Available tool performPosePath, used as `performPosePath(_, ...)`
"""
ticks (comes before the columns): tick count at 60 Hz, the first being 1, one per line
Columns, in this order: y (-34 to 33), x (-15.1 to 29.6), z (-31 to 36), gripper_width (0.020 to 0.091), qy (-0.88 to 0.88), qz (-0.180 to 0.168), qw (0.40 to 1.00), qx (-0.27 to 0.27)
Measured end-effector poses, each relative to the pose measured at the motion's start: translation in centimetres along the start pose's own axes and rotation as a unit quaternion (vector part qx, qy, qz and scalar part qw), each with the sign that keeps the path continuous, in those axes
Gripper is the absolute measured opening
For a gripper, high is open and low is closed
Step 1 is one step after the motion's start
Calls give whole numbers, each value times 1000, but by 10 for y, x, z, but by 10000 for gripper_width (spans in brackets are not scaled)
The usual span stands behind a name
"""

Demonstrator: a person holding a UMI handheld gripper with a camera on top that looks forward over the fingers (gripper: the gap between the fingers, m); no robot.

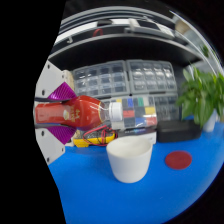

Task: Pour water

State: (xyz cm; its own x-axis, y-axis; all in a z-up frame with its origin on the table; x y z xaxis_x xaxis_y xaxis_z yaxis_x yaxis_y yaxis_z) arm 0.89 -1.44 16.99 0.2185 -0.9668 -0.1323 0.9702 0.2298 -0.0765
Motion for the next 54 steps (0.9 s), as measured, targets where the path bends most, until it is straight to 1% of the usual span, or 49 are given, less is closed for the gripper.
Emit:
performPosePath(2, 1, 4, -2, 300, 26, 0, 1000, 4)
performPosePath(9, 7, 9, -7, 300, 113, 27, 993, -6)
performPosePath(14, 6, 14, -11, 298, 153, 31, 988, -14)
performPosePath(19, 7, 18, -10, 299, 161, 29, 986, -10)
performPosePath(22, 4, 18, -9, 297, 157, 36, 987, -11)
performPosePath(28, 0, 16, -7, 301, 95, 53, 993, -34)
performPosePath(31, -2, 17, -1, 299, 20, 63, 997, -50)
performPosePath(33, -6, 20, 8, 300, -34, 62, 996, -56)
performPosePath(34, -8, 21, 9, 301, -70, 57, 995, -53)
performPosePath(36, -14, 25, 28, 300, -136, 61, 987, -61)
performPosePath(42, -21, 52, 77, 304, -336, 36, 939, -66)
performPosePath(43, -23, 57, 85, 302, -369, 26, 927, -67)
performPosePath(44, -23, 68, 84, 302, -404, 10, 913, -60)
performPosePath(45, -30, 68, 96, 301, -429, 7, 900, -74)
performPosePath(50, -40, 94, 125, 300, -548, -40, 830, -95)
performPosePath(53, -44, 112, 136, 299, -602, -61, 789, -104)
performPosePath(54, -45, 121, 128, 298, -620, -76, 775, -95)
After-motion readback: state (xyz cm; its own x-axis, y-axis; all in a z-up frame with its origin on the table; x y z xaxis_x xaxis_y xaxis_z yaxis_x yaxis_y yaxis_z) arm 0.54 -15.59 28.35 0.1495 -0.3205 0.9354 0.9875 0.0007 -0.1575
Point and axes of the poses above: the point between the fingertips, and its own axes, seen from behind it with the camera up: z to the left, x up, y forward, the way the camera looks, the point moved 9 cm from there along -y, backward, against the way the camera looks, and after that the axes turned 9 degrees about z, right-handed, at the moved point
